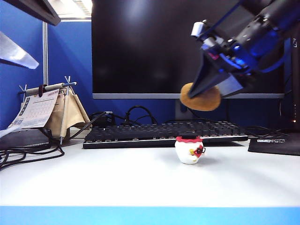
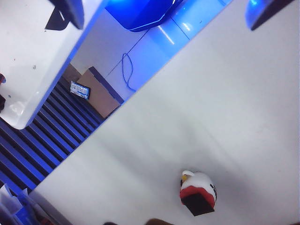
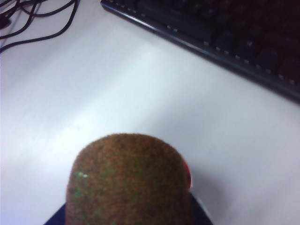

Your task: Place the kiwi on top of the doll with a flat head.

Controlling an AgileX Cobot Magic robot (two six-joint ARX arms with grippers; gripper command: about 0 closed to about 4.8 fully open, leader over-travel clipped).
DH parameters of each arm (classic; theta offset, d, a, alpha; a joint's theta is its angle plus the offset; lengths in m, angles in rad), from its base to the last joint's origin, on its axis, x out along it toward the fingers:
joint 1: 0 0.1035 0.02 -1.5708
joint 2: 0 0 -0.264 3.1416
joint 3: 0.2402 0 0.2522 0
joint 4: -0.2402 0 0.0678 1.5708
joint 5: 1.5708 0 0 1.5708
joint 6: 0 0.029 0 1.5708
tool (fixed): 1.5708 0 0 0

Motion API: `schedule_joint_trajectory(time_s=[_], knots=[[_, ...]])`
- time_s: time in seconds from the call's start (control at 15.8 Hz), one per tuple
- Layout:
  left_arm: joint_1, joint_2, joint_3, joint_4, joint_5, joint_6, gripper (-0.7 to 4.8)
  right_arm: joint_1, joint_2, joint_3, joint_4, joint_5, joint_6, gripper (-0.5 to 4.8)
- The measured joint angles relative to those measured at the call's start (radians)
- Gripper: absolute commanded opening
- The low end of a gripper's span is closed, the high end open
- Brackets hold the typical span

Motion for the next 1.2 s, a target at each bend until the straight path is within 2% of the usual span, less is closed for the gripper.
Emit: schedule_joint_trajectory(time_s=[0.13,0.38,1.2], knots=[[0.000,0.000,0.000,0.000,0.000,0.000,4.79,0.013,0.053,0.055,-0.007,0.001,-0.002,0.41],[0.000,0.000,0.000,0.000,-0.010,0.000,4.79,0.039,0.156,0.095,-0.077,0.080,-0.065,0.45],[0.000,0.000,-0.002,0.000,-0.023,0.000,4.79,0.038,0.180,0.096,-0.021,0.086,-0.079,0.45]])
